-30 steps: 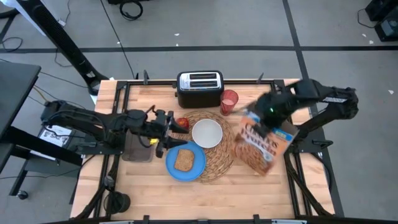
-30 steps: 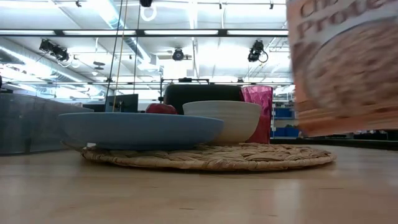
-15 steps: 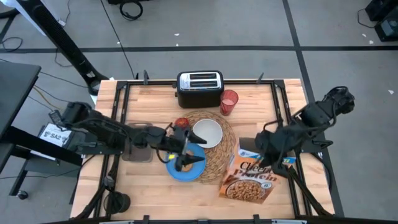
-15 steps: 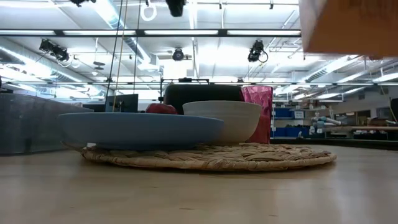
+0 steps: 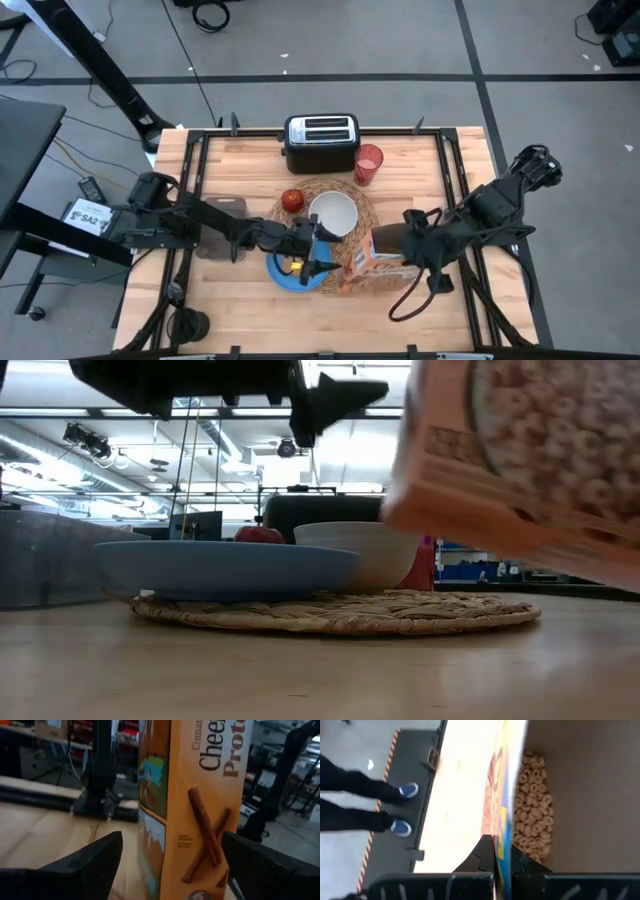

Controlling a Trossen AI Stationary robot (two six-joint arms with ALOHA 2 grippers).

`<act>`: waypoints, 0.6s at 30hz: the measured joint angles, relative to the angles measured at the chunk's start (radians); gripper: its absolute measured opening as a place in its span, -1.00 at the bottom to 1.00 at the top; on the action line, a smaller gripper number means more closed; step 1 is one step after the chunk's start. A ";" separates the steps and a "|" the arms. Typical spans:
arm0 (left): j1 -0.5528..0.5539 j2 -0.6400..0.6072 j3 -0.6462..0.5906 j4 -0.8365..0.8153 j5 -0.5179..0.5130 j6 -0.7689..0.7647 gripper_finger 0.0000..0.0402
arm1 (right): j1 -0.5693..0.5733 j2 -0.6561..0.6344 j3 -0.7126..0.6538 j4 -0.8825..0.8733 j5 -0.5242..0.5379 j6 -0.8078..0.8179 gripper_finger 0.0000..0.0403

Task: Arrange a breakfast setting
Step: Pour the cereal from the orange cereal box into the white bowl

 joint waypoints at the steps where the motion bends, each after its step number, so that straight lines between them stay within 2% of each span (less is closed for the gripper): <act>1: 0.000 0.009 0.000 0.002 0.002 0.000 0.72 | 0.000 0.011 0.000 -0.004 0.001 -0.009 -1.00; 8: -0.007 0.047 0.000 0.049 0.058 0.037 0.72 | -0.002 0.060 0.000 -0.001 0.024 -0.040 -1.00; 13: 0.000 0.053 0.000 0.052 0.111 0.020 0.72 | -0.003 0.082 0.001 -0.011 0.096 -0.074 -0.99; 18: 0.007 0.054 0.026 0.003 0.110 0.070 0.72 | -0.020 0.091 0.002 -0.009 0.140 -0.071 -0.99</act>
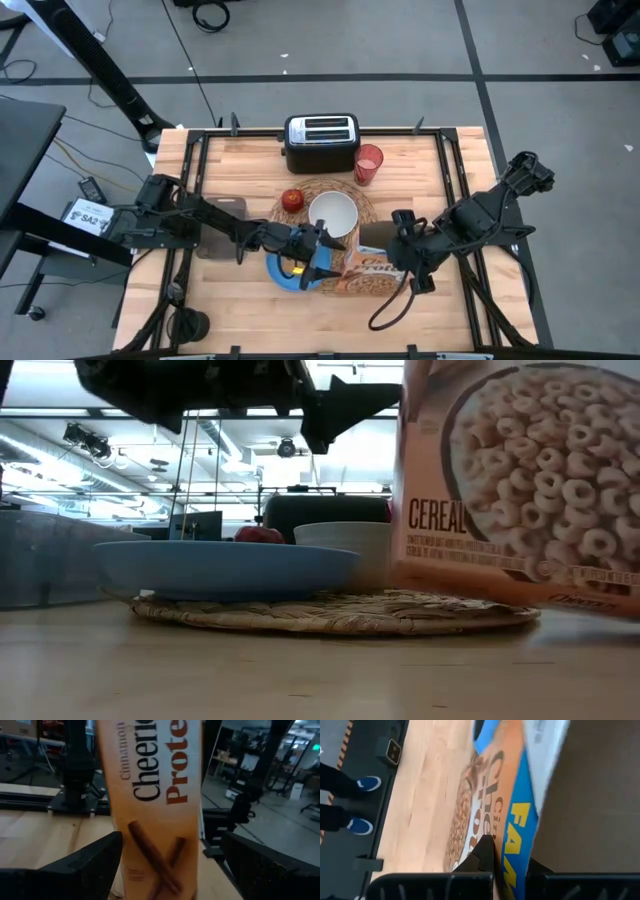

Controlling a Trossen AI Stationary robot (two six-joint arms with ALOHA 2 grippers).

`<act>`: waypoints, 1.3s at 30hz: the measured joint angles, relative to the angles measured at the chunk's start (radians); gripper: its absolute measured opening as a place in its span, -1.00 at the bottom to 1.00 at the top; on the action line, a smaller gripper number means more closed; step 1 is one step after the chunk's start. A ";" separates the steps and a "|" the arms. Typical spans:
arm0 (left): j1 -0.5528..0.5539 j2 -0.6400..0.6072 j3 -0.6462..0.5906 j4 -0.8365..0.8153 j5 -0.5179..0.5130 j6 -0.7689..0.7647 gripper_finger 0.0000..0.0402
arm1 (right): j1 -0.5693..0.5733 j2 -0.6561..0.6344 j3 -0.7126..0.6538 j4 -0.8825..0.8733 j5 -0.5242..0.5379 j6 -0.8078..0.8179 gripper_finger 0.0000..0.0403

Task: Arrange a breakfast setting
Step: Pour the cereal from the orange cereal box into the white bowl

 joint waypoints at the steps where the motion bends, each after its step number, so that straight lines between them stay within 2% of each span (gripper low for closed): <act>1: 0.004 0.005 0.014 -0.024 -0.001 0.001 0.72 | -0.004 0.000 0.000 0.000 0.005 0.008 -0.99; 10: 0.040 0.053 0.108 -0.117 0.025 -0.005 0.72 | -0.007 0.000 0.000 0.008 0.045 0.067 -0.99; 16: 0.038 0.076 0.121 -0.173 0.027 -0.015 0.71 | -0.007 0.000 -0.001 0.019 0.039 0.069 -0.99; 22: 0.034 0.108 0.121 -0.178 0.019 -0.051 0.55 | -0.008 0.000 -0.002 0.021 0.031 0.070 -0.98; 30: 0.032 0.114 0.122 -0.182 -0.041 0.066 0.33 | -0.010 0.000 -0.002 0.037 0.027 0.094 -0.97; 34: 0.029 0.115 0.120 -0.163 -0.063 0.101 0.15 | -0.010 -0.001 -0.002 0.042 0.015 0.130 -0.86; 39: 0.026 0.118 0.118 -0.148 -0.065 0.115 0.04 | -0.009 -0.002 0.055 0.035 0.006 0.201 -0.53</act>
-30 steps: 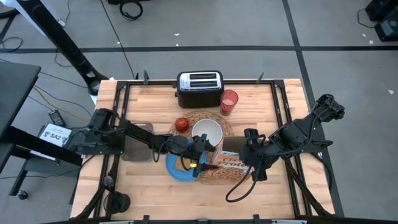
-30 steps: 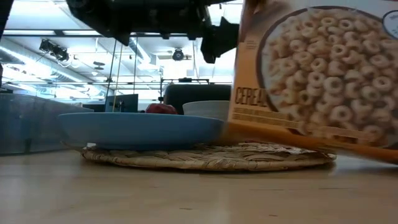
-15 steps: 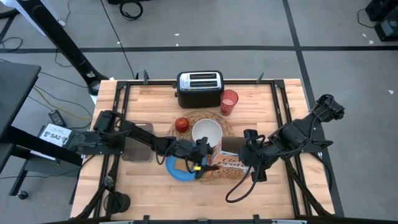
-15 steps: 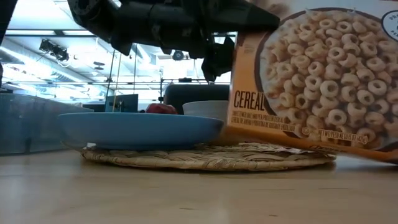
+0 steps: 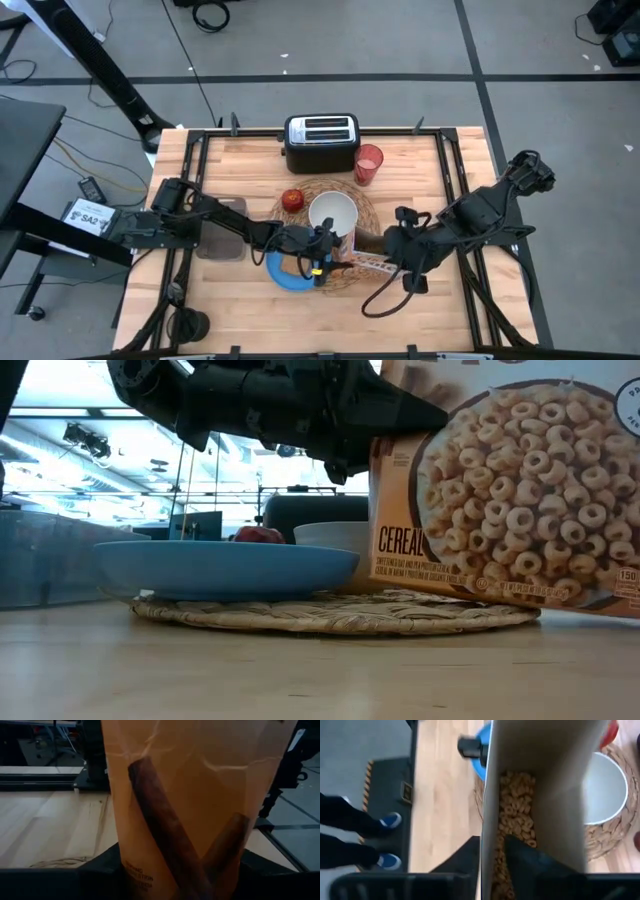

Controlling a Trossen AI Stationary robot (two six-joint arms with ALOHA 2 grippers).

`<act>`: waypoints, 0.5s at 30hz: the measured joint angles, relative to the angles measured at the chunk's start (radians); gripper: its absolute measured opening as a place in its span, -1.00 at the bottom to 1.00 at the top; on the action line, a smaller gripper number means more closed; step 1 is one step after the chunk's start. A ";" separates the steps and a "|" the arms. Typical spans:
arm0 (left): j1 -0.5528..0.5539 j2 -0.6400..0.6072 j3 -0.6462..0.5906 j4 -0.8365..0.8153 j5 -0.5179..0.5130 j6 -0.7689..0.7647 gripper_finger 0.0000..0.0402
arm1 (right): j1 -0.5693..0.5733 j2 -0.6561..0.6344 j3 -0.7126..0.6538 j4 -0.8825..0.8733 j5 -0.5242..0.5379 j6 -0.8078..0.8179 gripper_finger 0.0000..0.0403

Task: Arrange a breakfast setting
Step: Pour the cereal from the orange cereal box into the white bowl

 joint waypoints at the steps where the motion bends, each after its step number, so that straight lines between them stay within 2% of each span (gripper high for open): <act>1: -0.001 0.000 0.000 0.002 0.000 0.000 0.04 | 0.000 0.000 0.022 -0.004 0.000 0.006 -0.45; 6: -0.001 -0.011 0.001 0.060 0.002 -0.010 0.04 | 0.000 0.000 0.204 -0.045 0.061 0.032 -0.11; 11: -0.001 -0.062 0.067 0.075 0.002 -0.022 0.04 | 0.028 -0.034 0.406 -0.066 0.290 0.008 0.09; 15: -0.001 -0.138 0.102 0.075 -0.006 -0.026 0.04 | 0.069 -0.122 0.461 -0.056 0.446 -0.055 0.18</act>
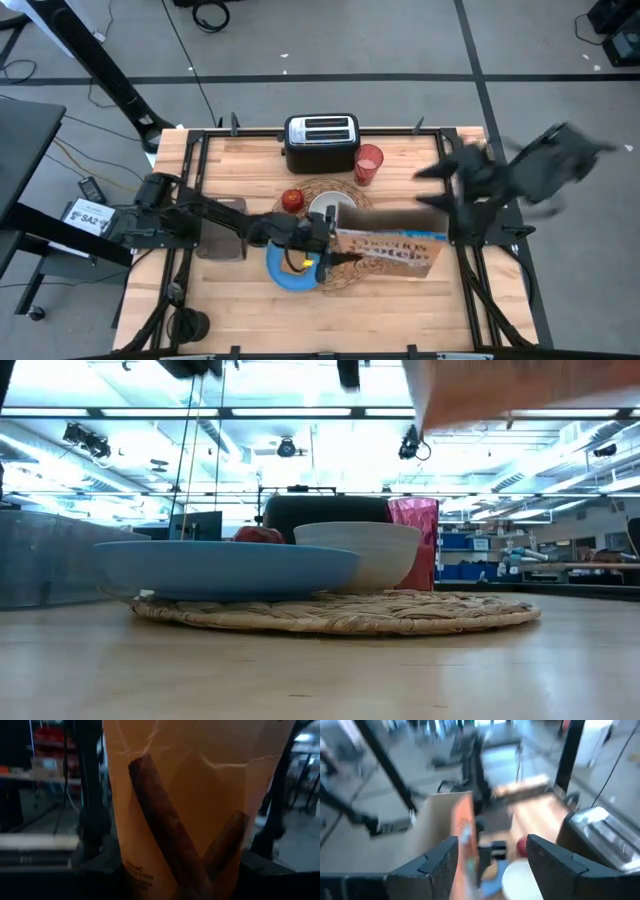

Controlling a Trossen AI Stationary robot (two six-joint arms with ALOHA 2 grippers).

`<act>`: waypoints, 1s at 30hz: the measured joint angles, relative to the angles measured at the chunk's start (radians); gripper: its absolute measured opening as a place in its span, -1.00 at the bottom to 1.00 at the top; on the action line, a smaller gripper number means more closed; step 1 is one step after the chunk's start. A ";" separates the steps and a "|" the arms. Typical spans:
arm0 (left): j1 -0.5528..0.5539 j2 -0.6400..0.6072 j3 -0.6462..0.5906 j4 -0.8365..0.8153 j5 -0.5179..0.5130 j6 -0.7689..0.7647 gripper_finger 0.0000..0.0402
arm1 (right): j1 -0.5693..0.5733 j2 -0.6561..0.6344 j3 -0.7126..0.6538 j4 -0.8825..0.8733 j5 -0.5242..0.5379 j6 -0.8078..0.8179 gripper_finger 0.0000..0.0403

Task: Arrange a breakfast setting
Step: Pour the cereal from the orange cereal box into the white bowl

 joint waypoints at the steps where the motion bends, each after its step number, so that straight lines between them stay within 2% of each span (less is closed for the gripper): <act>1: 0.000 -0.025 0.003 0.000 -0.009 0.002 0.04 | 0.011 -0.029 0.001 0.016 0.032 -0.021 0.20; 4: 0.002 -0.104 0.007 -0.004 -0.034 0.033 0.04 | 0.038 -0.113 0.001 0.057 0.114 -0.091 0.27; 6: 0.004 -0.162 0.007 -0.017 -0.061 0.049 0.04 | 0.043 -0.160 0.002 0.066 0.133 -0.119 0.33; 12: 0.008 -0.327 0.008 -0.066 -0.183 0.096 0.04 | 0.035 -0.253 -0.034 0.058 0.137 -0.243 0.56; 15: 0.008 -0.390 0.009 -0.115 -0.245 0.129 0.04 | 0.023 -0.280 -0.091 0.049 0.124 -0.290 0.67; 19: 0.008 -0.429 0.009 -0.173 -0.273 0.132 0.04 | 0.011 -0.311 -0.204 0.084 0.078 -0.313 0.76; 22: 0.004 -0.439 0.009 -0.197 -0.268 0.131 0.04 | -0.007 -0.328 -0.303 0.180 0.047 -0.330 0.77; 25: -0.009 -0.437 0.009 -0.207 -0.260 0.134 0.04 | -0.038 -0.334 -0.400 0.348 0.013 -0.398 0.77; 30: -0.016 -0.431 0.009 -0.211 -0.250 0.146 0.04 | -0.126 -0.304 -0.513 0.619 -0.119 -0.461 0.77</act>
